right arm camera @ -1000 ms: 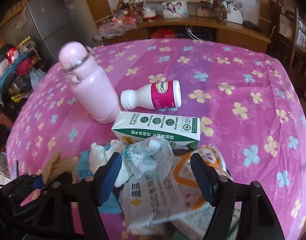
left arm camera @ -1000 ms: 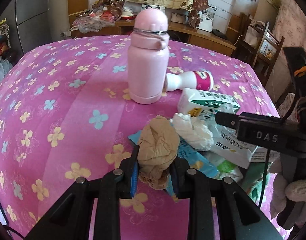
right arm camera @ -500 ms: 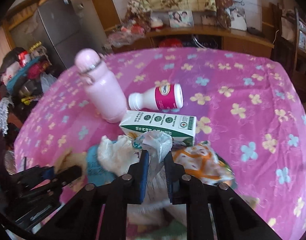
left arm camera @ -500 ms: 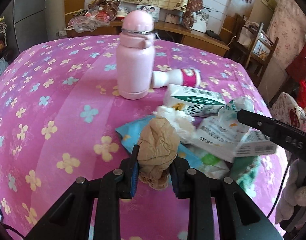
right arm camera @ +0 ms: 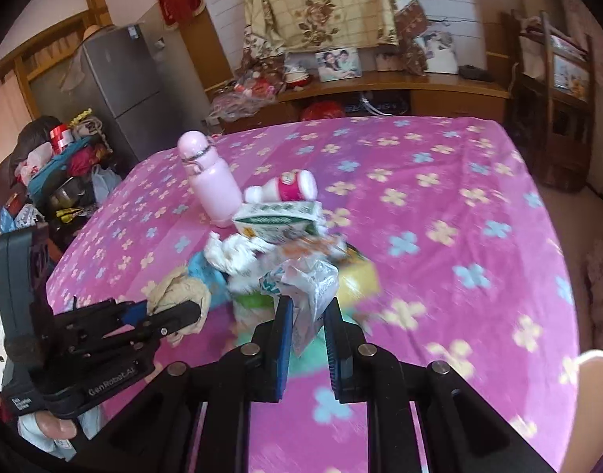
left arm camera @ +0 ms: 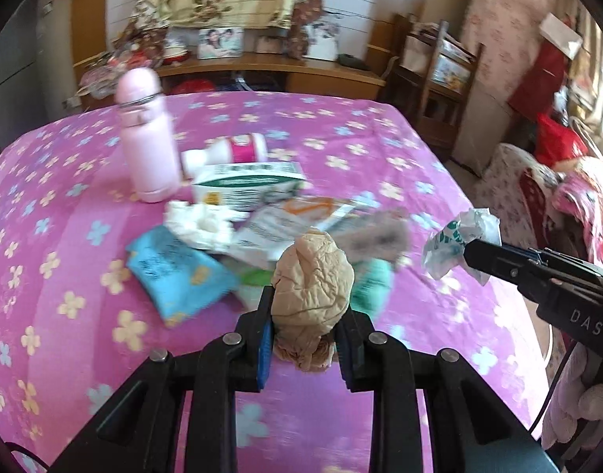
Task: Collect trash
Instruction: 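Carry both items over the bucket and open both tools to drop them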
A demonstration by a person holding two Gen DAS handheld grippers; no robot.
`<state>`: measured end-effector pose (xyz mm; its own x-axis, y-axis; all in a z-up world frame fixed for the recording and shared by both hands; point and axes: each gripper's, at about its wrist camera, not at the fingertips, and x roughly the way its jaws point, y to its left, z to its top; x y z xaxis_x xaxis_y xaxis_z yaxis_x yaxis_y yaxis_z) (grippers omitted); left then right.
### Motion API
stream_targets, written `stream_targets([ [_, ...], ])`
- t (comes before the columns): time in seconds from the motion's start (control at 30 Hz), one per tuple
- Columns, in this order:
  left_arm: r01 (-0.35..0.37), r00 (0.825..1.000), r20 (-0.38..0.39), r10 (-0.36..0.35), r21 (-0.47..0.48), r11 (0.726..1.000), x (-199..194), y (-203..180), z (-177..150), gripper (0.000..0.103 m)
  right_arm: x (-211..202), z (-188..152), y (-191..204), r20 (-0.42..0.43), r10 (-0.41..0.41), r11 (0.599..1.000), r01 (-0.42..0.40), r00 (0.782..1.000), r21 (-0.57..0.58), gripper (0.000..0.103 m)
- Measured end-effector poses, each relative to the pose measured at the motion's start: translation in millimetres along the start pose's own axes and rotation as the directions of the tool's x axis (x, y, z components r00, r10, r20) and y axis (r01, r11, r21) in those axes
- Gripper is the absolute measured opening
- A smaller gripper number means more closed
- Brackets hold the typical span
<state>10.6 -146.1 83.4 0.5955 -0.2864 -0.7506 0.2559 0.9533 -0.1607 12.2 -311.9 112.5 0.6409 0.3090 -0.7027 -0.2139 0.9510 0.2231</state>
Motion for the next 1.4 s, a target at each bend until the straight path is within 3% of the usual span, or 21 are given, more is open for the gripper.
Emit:
stream_targets([
  [0.37,0.086,0.996,-0.016,-0.084,0.149,0.985,1,-103,-9,0.029,-69,-51,-88,0.015,-0.111,0.988,0.109,0.994,0.112,0.017],
  [0.73,0.194,0.981,-0.074,-0.181,0.259,0.946,27,-205,-20,0.029,-121,-98,-181,-0.012,-0.254,0.941,0.250,0.967,0.228,0.017],
  [1.0,0.251,0.967,-0.123,-0.224,0.292,0.923,45,-252,-27,0.029,-137,-131,-237,-0.060,-0.315,0.895,0.317,0.947,0.312,0.017],
  [1.4,0.297,0.952,-0.171,-0.254,0.313,0.902,62,-287,-33,0.029,-144,-151,-270,-0.084,-0.336,0.858,0.342,0.938,0.383,0.017],
])
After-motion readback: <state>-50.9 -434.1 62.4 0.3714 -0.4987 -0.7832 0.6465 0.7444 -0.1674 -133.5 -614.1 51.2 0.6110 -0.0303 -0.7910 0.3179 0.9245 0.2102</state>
